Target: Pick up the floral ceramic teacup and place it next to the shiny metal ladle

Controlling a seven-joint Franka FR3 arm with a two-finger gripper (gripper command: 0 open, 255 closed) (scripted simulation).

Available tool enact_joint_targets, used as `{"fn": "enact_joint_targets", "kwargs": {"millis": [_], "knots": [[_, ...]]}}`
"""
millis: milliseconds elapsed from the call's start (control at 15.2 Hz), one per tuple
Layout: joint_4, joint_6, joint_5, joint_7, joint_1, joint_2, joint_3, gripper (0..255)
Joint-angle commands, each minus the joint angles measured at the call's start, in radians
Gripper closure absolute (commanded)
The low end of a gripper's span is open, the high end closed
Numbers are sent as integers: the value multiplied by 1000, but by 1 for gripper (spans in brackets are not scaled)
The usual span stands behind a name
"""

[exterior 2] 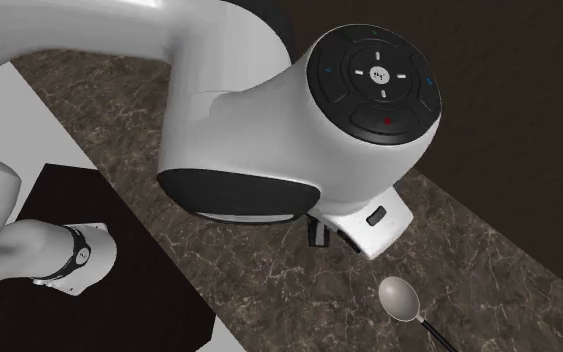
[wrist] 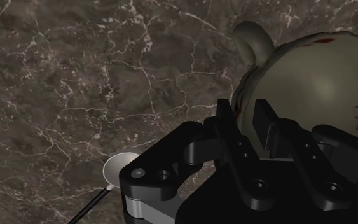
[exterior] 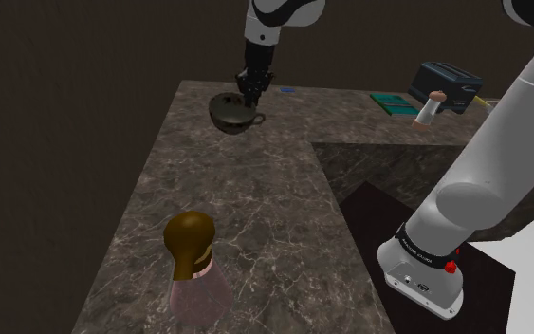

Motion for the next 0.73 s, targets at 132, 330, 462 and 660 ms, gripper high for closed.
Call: {"fn": "enact_joint_targets", "kwargs": {"millis": [132, 330, 462, 660], "knots": [[43, -25, -1, -90, -47, 25, -44, 255], [91, -43, -3, -152, -80, 62, -74, 255], [130, -56, -4, -192, -103, 91, -93, 255], [197, -80, -4, -251, -137, 140, -119, 255]]}}
